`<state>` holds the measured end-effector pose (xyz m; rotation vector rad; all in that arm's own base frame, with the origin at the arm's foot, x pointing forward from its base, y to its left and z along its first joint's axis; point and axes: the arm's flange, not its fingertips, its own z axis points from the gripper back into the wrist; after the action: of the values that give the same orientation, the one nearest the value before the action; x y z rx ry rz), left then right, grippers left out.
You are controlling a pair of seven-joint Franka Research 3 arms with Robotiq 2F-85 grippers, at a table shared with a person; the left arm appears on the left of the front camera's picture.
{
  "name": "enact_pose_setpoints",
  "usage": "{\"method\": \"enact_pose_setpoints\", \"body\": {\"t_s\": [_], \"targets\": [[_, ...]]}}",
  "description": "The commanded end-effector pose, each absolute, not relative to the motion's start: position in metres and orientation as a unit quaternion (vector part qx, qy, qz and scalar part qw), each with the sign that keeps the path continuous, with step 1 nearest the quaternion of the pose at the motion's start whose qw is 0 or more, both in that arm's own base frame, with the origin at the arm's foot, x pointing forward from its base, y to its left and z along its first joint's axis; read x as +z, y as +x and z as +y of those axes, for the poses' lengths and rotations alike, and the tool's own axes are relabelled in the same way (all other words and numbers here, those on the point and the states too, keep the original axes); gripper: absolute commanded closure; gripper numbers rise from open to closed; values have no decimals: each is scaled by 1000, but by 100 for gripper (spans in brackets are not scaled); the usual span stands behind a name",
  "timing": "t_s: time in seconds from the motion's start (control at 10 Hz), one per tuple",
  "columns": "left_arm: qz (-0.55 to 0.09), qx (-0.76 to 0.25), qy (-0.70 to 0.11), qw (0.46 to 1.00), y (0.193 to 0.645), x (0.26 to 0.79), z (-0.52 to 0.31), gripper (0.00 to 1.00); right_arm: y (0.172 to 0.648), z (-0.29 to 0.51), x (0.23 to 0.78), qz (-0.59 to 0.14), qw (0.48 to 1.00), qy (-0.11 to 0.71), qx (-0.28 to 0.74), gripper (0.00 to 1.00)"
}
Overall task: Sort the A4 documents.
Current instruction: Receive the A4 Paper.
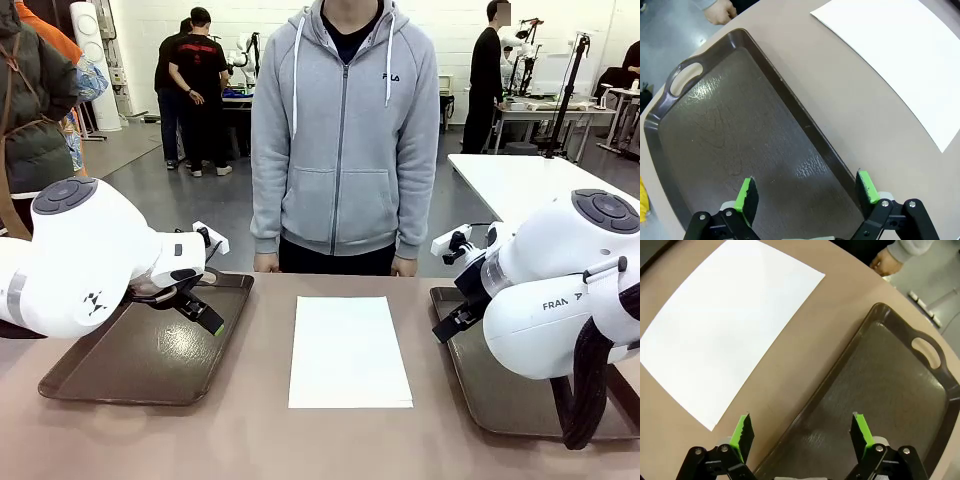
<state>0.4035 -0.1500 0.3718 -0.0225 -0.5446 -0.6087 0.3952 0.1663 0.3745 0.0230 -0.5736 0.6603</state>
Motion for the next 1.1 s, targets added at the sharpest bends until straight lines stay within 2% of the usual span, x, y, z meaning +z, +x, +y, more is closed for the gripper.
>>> {"method": "enact_pose_setpoints", "body": {"t_s": [0.0, 0.6, 1.0], "targets": [[-265, -296, -11, 918, 404, 372, -150, 0, 395, 166, 374, -278, 906, 11, 320, 0], [-279, -272, -6, 921, 399, 384, -133, 0, 385, 155, 387, -285, 902, 15, 324, 0], [-297, -263, -115, 911, 352, 441, -92, 0, 366, 70, 437, -315, 862, 115, 381, 0]]}}
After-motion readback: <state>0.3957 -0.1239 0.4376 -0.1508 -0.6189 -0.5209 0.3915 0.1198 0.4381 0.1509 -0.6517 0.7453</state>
